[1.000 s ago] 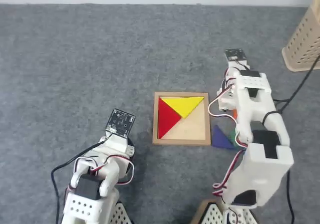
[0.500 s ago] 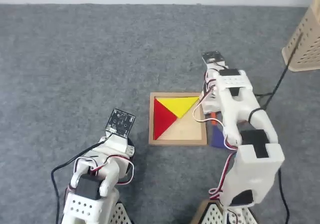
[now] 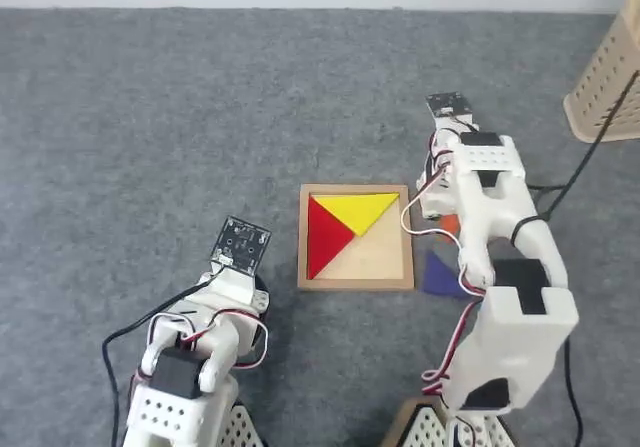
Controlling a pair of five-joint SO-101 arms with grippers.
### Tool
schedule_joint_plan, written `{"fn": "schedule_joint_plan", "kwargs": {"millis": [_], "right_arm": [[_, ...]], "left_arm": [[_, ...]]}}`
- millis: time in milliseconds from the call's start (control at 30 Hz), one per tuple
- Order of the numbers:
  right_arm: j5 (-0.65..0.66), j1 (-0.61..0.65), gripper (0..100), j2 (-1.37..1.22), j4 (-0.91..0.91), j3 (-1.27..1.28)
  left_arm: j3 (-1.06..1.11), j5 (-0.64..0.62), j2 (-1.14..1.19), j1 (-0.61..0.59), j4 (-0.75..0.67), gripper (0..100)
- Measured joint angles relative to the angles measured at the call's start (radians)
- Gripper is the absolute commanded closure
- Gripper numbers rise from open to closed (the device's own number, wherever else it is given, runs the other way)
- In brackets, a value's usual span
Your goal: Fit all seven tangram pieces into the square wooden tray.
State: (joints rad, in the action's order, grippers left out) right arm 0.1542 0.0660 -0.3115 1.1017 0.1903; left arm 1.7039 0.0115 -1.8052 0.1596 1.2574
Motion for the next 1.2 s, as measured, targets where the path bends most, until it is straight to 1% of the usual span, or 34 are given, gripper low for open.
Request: {"fn": "schedule_joint_plan", "kwargs": {"millis": [100, 233, 333, 500, 667, 733, 867, 900, 967, 1033, 1200], "right_arm": [[0.005, -0.009, 77.8, 0.0, 0.003, -0.011], [0.069, 0.011, 77.8, 0.0, 0.003, -0.011], [0.092, 0.029, 77.8, 0.0, 0.003, -0.011], [0.094, 0.025, 77.9, -0.006, 0.003, -0.011], [0.094, 0.026, 78.1, -0.075, 0.003, -0.023], [0.094, 0.029, 82.2, -0.086, 0.006, -0.038], [0.094, 0.018, 98.3, -0.086, 0.011, -0.049], [0.094, 0.018, 99.8, -0.086, 0.011, -0.054], [0.071, 0.018, 98.0, -0.086, 0.014, -0.057], [0.035, 0.018, 99.3, -0.08, 0.026, -0.057], [-0.051, 0.023, 99.2, 0.008, 0.117, -0.055]], "left_arm": [[0.0, 0.0, 0.0, 0.0, 0.0, 99], [0.0, 0.0, 0.0, 0.0, 0.0, 99], [0.0, 0.0, 0.0, 0.0, 0.0, 99], [0.0, 0.0, 0.0, 0.0, 0.0, 99], [0.0, 0.0, 0.0, 0.0, 0.0, 99], [0.0, 0.0, 0.0, 0.0, 0.0, 99], [0.0, 0.0, 0.0, 0.0, 0.0, 99], [0.0, 0.0, 0.0, 0.0, 0.0, 99], [0.0, 0.0, 0.0, 0.0, 0.0, 99], [0.0, 0.0, 0.0, 0.0, 0.0, 99], [0.0, 0.0, 0.0, 0.0, 0.0, 99]]}}
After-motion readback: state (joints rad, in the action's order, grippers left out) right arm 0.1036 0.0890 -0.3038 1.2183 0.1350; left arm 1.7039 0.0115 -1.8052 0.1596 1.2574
